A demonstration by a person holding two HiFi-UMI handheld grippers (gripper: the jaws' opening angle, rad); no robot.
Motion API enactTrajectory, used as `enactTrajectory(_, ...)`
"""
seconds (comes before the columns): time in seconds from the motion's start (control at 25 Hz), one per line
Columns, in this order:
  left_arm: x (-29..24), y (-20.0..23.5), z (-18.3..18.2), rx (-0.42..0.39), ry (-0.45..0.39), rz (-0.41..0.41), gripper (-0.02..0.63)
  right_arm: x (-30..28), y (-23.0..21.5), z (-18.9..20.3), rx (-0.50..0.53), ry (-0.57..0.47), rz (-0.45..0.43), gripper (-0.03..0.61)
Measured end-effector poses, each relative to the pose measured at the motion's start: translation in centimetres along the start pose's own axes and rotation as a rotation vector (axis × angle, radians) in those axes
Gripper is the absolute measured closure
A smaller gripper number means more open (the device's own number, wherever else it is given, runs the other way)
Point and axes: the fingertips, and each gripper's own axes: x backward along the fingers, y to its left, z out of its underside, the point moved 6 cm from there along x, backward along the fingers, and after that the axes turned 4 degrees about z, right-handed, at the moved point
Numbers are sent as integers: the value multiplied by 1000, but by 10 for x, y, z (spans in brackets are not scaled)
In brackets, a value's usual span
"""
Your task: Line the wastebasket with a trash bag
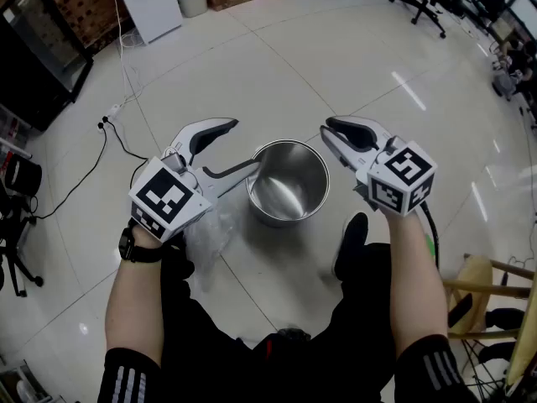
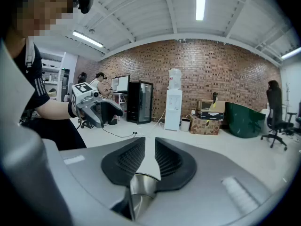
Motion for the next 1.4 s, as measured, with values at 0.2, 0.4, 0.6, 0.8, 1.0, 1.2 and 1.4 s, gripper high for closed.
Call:
enactTrajectory(0.2, 5, 0, 0, 2, 1, -10, 328, -6, 4, 1, 1, 4, -6, 502)
enactTrajectory(0.4, 16, 4, 3, 6, 1, -26, 328, -19, 14, 3, 8, 18, -31, 494)
enactTrajectory(0.6, 24, 6, 2, 8, 4, -45, 328, -35, 29, 10, 30, 58, -78, 485)
enactTrajectory(0.8, 43, 11, 12, 11, 13, -66, 329, -61, 54, 20, 63, 108, -122, 469)
enactTrajectory(1.0, 61, 15, 22, 27, 22, -106, 344, -82, 79, 26, 85, 129, -186, 468)
enactTrajectory(1.2, 86, 26, 26, 44, 18, -144, 364, -108, 110, 31, 105, 157, -254, 462)
enactTrajectory(1.4, 107, 33, 25, 54, -13, -169, 370, -127, 153, 48, 146, 205, -351, 446)
